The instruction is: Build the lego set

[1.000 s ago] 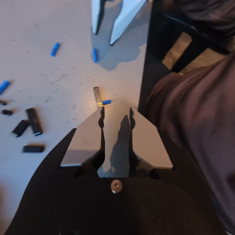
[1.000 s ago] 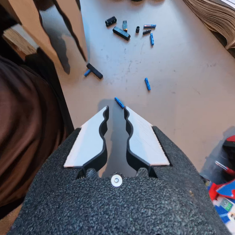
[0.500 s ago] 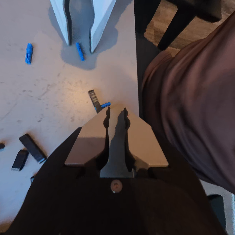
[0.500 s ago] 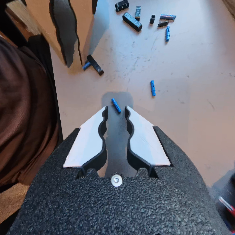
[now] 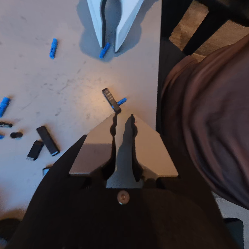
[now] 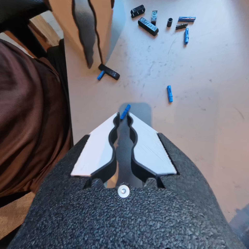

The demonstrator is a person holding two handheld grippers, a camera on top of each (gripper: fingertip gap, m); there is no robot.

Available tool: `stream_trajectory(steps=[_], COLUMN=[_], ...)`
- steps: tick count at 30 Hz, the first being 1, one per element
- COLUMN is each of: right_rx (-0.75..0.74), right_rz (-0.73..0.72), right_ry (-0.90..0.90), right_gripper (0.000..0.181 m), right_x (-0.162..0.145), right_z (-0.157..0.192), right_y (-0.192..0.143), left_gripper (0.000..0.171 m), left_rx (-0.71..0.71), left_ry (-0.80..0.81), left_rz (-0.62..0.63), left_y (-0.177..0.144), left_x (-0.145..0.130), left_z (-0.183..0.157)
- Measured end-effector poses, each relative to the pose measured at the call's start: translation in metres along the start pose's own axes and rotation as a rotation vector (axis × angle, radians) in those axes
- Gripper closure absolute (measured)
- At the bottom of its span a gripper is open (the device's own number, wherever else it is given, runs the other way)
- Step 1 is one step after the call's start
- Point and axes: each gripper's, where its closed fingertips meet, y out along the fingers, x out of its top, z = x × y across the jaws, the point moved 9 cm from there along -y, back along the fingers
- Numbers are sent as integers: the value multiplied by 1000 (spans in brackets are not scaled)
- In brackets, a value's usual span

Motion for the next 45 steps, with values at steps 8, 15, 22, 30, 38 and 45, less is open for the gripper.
stream_trajectory(steps=[8, 15, 22, 30, 38, 45], right_rx=[-9, -54, 4, 62, 86, 132], right_rz=[-41, -54, -1, -23, -3, 66], right_ry=[53, -33, -69, -21, -40, -81], right_gripper=[177, 177, 177, 177, 177, 177], right_x=[0, 13, 24, 26, 26, 35], right_z=[0, 11, 18, 14, 19, 21], right_y=[3, 11, 25, 24, 29, 29], left_gripper=[153, 122, 118, 128, 134, 134], left_rx=[22, 182, 191, 219, 232, 212], left_ry=[25, -31, 40, 66, 90, 124], left_rz=[-42, -125, -62, -25, -62, -114], left_y=[7, -5, 13, 13, 20, 23], left_x=[9, 10, 16, 16, 18, 15], left_z=[-7, 4, 2, -7, -8, -10])
